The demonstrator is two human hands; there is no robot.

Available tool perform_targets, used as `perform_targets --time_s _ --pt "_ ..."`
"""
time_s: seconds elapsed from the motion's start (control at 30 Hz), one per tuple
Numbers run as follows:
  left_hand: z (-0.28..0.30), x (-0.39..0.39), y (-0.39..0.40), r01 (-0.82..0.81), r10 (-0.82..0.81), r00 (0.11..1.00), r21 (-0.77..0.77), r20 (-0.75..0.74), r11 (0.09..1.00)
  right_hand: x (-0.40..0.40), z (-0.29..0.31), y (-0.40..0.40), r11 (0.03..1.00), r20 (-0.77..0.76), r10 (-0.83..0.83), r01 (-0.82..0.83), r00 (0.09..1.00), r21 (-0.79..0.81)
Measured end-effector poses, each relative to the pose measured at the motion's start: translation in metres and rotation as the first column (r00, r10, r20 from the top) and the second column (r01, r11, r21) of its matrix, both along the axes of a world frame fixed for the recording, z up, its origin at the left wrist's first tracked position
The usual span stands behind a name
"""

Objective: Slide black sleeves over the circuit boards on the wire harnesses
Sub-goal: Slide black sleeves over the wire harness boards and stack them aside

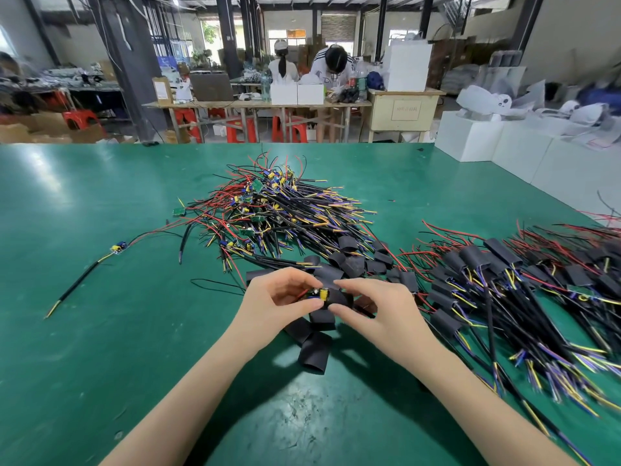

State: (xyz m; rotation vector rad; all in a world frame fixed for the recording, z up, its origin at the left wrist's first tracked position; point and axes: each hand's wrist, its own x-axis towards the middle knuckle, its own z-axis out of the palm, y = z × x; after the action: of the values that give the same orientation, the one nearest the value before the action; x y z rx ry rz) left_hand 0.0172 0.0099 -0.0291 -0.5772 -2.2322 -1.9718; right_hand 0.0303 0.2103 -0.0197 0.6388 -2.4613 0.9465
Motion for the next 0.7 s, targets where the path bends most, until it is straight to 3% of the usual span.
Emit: perform_targets --time_s 0.23,0.53,0.7 --pt "-0.0034 0.0007 0.0038 -0.027 0.028 0.998 -0.027 0.048 0.999 -0.0015 -0.0005 -0.0001 0.991 0.02 0.123 -0.124 0.992 0.041" --pt "-0.0038 0.0023 0.0021 0.055 -0.053 0.998 -0.069 0.033 0.996 -0.0017 -0.0017 0.0002 0.986 0.131 0.128 -0.112 0.983 -0.121" --pt "-0.0023 0.0027 0.0037 0.033 -0.031 0.999 -0.082 0.026 0.996 -0.001 -0.0001 -0.0001 0.994 0.107 0.05 -0.04 0.993 -0.097"
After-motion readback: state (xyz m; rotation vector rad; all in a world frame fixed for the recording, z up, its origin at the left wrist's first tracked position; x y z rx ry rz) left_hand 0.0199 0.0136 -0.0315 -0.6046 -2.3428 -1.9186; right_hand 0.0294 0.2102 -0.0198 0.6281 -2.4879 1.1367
